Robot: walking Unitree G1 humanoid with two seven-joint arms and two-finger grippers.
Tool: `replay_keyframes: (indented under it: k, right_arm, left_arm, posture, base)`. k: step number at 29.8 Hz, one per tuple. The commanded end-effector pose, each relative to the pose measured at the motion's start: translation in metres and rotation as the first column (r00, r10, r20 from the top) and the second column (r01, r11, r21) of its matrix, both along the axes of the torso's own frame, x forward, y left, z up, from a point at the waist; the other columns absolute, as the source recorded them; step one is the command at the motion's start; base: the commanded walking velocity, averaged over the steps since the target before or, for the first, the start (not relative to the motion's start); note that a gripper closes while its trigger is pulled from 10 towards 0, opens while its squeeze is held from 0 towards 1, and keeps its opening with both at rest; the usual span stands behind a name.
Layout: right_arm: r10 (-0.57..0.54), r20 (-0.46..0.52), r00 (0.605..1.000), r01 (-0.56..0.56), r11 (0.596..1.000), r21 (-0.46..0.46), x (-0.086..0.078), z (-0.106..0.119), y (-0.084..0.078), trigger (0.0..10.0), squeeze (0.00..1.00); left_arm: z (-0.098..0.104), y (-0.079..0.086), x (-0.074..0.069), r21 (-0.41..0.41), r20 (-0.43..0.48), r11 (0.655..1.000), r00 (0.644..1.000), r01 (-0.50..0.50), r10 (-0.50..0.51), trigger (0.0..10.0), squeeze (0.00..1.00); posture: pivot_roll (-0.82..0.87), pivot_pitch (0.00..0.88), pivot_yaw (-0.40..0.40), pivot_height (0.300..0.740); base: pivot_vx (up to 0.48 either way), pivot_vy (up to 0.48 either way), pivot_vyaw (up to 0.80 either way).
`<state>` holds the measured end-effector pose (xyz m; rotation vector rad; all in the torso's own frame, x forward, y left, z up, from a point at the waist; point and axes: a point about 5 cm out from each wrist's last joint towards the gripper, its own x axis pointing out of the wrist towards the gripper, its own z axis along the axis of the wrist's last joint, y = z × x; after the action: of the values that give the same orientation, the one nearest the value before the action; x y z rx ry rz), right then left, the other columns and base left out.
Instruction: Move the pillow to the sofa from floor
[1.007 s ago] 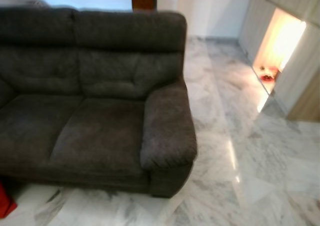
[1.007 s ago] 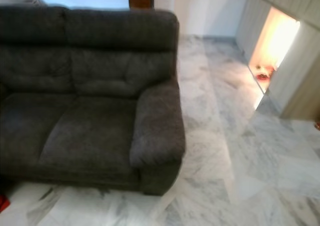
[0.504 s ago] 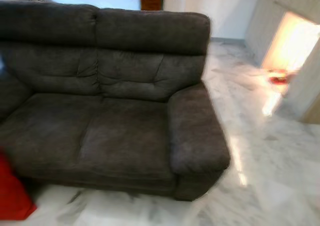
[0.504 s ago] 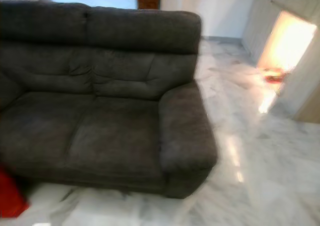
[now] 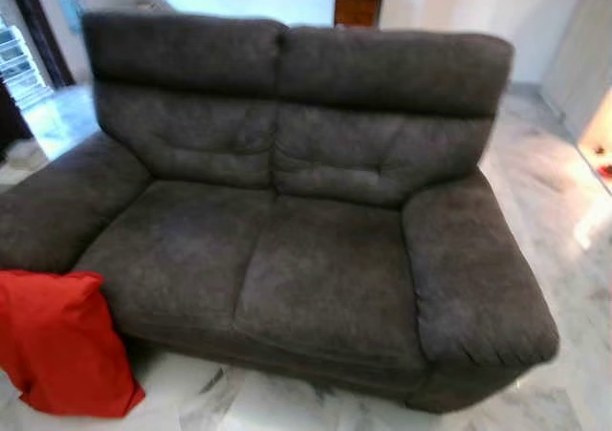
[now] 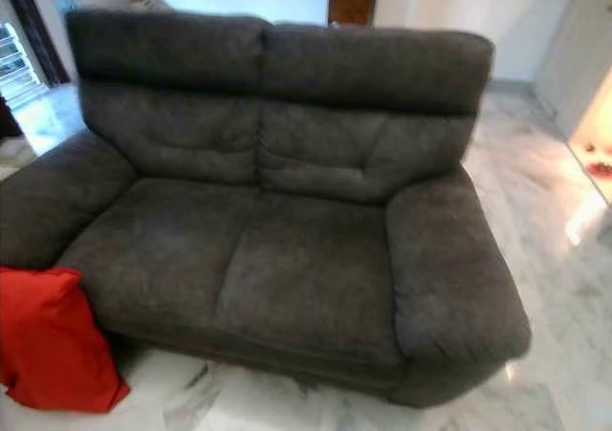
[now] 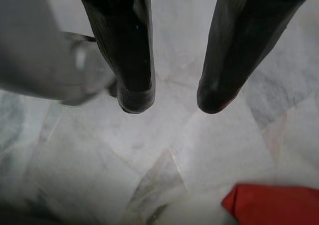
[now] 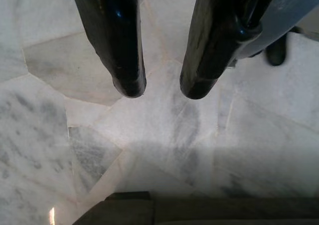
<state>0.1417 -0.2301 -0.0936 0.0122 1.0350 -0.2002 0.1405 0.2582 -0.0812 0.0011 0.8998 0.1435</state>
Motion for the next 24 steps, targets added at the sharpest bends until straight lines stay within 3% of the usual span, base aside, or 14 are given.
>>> replay_keyframes:
  k: [1, 24]
  right_arm:
    - [-0.090, 0.104, 0.991, 0.069, 0.978, 0.195, 0.0405, 0.0085, 0.0456, 10.0, 0.00]
    - [-0.071, 0.097, 0.993, 0.050, 0.978, 0.203, 0.0405, 0.0078, 0.0513, 10.0, 0.00]
  left_arm:
    - [-0.0058, -0.0171, 0.0093, 0.023, -0.122, 0.997, 0.990, 0.075, -0.072, 10.0, 0.00]
    - [-0.0036, -0.0137, 0.0122, 0.025, -0.108, 0.998, 0.992, 0.062, -0.059, 10.0, 0.00]
  posture:
    - [0.19, 0.064, -0.003, 0.740]
    - [0.21, 0.065, -0.005, 0.740]
  base:
    - [0.000, 0.480, 0.00]
    - [0.000, 0.480, 0.00]
